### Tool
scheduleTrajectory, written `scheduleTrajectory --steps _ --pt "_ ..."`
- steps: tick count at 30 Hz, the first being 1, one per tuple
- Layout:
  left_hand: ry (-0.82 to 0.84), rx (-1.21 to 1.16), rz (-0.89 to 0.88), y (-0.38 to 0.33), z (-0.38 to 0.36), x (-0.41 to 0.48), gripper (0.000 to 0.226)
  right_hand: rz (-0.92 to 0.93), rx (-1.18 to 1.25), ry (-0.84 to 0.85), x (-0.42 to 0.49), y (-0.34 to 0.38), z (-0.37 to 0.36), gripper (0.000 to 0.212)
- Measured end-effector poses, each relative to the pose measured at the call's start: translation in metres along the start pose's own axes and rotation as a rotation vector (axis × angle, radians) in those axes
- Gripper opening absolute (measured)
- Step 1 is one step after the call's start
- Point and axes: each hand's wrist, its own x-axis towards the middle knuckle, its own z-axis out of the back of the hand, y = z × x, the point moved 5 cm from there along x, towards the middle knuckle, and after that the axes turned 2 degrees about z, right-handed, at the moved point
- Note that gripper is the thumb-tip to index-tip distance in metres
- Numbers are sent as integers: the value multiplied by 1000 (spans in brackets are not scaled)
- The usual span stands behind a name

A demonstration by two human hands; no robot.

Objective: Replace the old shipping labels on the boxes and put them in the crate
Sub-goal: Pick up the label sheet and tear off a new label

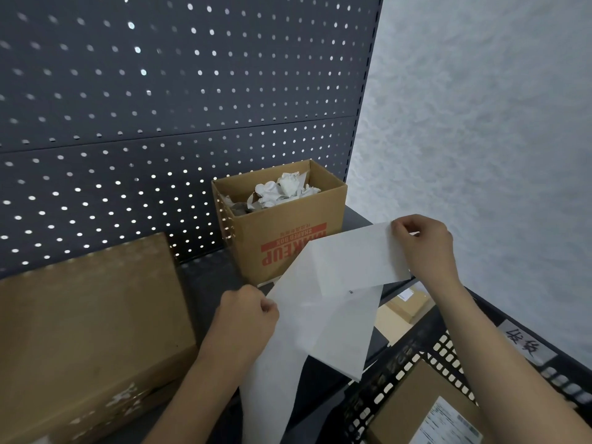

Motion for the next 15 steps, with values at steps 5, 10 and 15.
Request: scheduleTrajectory --steps 5,10,15 --pt "21 17 68 -2 -4 2 30 3 -7 -39 6 -1 8 19" --pt "40 -12 84 -7 -3 2 39 -4 -1 -93 8 1 19 20" --pt "49 28 93 -12 -2 -2 33 19 11 -130 5 8 30 22"
